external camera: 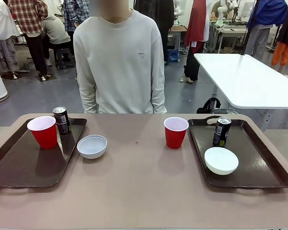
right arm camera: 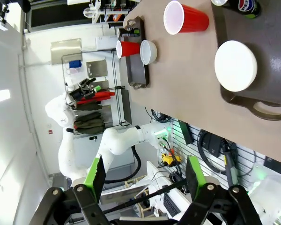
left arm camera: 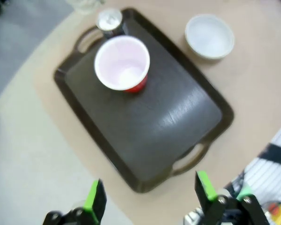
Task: Prepare tableware on both trays.
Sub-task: Pick up a Picnic Bowl from the table and place it on a Handle tray.
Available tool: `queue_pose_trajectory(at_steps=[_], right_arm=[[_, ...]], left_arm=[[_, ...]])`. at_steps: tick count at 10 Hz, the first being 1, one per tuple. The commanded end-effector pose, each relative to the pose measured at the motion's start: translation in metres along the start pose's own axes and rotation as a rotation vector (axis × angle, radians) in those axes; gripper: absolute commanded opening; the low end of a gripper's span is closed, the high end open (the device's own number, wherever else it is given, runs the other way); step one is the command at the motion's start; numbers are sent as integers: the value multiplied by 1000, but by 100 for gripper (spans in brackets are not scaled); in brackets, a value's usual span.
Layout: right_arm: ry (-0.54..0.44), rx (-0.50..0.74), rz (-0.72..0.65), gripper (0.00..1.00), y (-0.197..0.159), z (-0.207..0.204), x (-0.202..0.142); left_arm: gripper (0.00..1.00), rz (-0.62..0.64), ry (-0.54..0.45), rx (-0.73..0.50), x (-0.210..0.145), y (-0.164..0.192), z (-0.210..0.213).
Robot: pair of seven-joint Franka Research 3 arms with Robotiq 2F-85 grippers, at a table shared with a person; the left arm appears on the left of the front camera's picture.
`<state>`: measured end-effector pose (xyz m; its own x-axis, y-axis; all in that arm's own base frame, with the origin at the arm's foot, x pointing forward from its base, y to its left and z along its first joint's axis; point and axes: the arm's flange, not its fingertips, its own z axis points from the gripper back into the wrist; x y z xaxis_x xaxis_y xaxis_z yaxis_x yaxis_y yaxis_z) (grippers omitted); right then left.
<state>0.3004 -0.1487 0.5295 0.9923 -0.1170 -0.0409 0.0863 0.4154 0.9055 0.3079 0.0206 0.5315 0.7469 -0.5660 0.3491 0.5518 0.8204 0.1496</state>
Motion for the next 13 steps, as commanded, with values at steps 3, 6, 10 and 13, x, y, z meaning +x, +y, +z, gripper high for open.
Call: queue_pose_trajectory(at_steps=[3, 6, 10, 13], right_arm=[[-4, 19, 2, 90, 2, 0, -1], [-4, 19, 2, 90, 2, 0, -1], [-4, 19, 2, 90, 2, 0, -1], [-4, 19, 2, 90, 2, 0, -1]], left_arm=[[100, 74, 216, 246, 35, -134, -75], [100, 234, 236, 185, 51, -179, -115], [100, 228, 208, -2, 66, -180, -144], [100, 242, 269, 99, 85, -189, -131]])
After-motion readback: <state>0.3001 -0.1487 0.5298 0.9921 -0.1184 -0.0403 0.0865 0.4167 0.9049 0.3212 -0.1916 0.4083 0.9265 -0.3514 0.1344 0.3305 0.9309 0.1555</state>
